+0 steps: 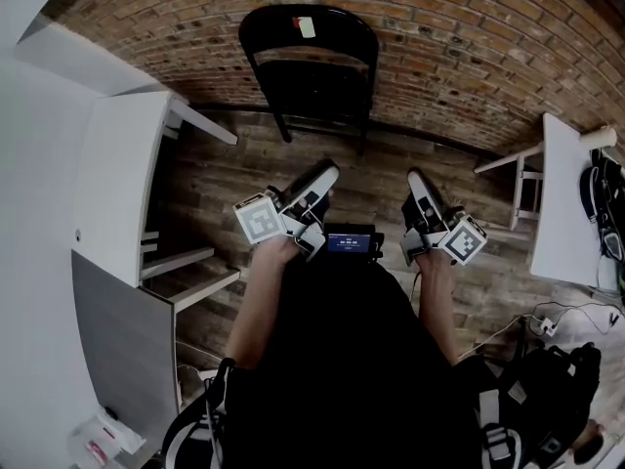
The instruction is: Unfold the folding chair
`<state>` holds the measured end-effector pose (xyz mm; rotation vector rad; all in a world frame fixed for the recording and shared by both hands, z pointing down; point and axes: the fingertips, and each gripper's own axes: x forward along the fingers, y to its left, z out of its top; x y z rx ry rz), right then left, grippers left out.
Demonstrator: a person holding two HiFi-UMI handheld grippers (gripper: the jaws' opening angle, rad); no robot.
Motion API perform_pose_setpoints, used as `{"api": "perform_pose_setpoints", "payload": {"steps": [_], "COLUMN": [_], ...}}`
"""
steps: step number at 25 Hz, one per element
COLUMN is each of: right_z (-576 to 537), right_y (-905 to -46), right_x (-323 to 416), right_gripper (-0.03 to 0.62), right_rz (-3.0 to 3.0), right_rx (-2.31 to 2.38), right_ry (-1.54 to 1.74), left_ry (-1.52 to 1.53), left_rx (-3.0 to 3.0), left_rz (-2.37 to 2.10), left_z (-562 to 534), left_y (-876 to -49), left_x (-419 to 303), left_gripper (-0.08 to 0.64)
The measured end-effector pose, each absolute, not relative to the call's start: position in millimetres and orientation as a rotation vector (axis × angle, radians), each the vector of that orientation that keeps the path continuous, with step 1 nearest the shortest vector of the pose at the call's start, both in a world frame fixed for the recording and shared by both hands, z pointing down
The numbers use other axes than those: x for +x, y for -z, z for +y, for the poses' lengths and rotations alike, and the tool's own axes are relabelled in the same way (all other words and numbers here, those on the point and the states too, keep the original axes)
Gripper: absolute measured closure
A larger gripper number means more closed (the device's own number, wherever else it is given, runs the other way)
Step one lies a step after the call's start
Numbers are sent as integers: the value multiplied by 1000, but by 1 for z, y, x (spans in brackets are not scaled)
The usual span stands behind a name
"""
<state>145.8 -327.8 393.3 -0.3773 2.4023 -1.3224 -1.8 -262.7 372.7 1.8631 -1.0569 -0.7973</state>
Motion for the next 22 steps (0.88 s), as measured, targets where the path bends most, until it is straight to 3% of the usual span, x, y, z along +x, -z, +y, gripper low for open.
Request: {"api": "perform_pose_setpoints", "payload": {"steps": [6,14,18,22], "right_z": [-333,-364,-391,-402], "right_y": [-399,-381,-365,-353], "right_x": [136,99,62,27], "right_gripper": [565,565,564,563], "right_rz": [2415,2467,2516,2571], "right_rx": [-407,-490,-498,-516], "right_ry": [1340,1291,1235,1195], "left_ry": [868,1022,1041,1177], "left_rx": [1886,1973,1973,1945], "left_rz": [-1052,-732,-687,-644], "left_z": [-278,-322,-346,-357], "left_y": [-366,-351,-352,-353], "left_x": [-11,-49,-85,-124], "left_gripper": [364,396,488,509]}}
